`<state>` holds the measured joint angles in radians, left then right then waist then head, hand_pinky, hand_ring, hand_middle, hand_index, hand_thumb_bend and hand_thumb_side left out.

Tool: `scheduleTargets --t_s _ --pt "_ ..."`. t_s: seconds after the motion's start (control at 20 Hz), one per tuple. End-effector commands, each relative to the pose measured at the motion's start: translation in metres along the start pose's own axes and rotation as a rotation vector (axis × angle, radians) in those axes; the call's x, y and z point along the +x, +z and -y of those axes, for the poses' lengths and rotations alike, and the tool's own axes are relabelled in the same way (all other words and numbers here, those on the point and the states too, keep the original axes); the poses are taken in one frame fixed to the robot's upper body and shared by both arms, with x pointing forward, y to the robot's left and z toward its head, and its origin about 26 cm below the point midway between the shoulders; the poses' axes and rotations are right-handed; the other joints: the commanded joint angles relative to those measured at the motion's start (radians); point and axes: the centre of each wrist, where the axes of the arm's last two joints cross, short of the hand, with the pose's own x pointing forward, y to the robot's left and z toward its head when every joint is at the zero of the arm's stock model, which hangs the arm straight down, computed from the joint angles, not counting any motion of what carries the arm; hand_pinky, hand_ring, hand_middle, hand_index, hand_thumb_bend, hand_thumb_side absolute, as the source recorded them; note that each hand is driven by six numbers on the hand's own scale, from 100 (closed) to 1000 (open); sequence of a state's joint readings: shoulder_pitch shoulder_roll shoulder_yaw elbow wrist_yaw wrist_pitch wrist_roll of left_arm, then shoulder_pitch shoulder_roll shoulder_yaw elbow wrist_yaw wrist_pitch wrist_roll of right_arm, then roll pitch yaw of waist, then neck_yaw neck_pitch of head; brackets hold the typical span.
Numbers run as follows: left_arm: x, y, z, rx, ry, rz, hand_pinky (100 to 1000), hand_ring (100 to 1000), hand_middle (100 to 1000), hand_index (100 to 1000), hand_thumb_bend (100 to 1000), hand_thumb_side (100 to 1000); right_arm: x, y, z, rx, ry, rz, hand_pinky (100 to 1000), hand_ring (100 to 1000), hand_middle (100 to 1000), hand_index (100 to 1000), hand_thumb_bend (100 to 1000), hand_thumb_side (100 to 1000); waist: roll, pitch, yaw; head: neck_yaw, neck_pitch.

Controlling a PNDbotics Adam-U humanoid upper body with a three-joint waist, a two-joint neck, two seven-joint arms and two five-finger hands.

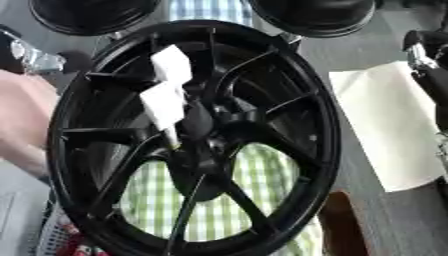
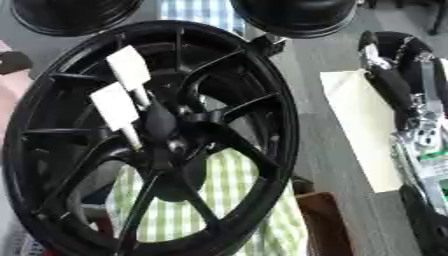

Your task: Pull the pin out of the wheel hub.

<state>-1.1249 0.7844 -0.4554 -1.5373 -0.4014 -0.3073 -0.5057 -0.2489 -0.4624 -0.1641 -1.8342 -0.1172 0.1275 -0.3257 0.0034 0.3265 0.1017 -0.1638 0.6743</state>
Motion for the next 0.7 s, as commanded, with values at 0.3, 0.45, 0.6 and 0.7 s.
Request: scheduleTargets --t_s 0.3,0.45,0.6,0.7 --pt "0.005 0.007 -0.030 -0.065 0.030 0.000 796 724 705 810 456 648 0.006 -0.003 0.003 0.004 0.007 0.025 812 755 600 693 272 417 -0.001 -0.031 0.001 -0.005 -0.013" --pt "0.007 0.007 -0.037 -0.100 0.045 0.003 797 725 706 810 461 620 0.007 -0.004 0.003 0.005 0.006 0.028 812 755 600 693 271 417 0.000 -0.030 -0.002 -0.003 -0.015" --pt "0.008 0.007 -0.042 -0.138 0.055 0.006 798 727 706 810 466 591 0.008 -0.004 0.002 0.006 0.005 0.030 812 755 600 693 272 417 0.000 -0.029 -0.003 -0.001 -0.017" --pt "0.009 0.002 -0.045 -0.181 0.041 0.019 811 742 709 810 511 492 0.011 -0.006 0.001 0.010 0.003 0.043 812 755 600 693 272 420 0.001 -0.009 -0.025 0.008 -0.041"
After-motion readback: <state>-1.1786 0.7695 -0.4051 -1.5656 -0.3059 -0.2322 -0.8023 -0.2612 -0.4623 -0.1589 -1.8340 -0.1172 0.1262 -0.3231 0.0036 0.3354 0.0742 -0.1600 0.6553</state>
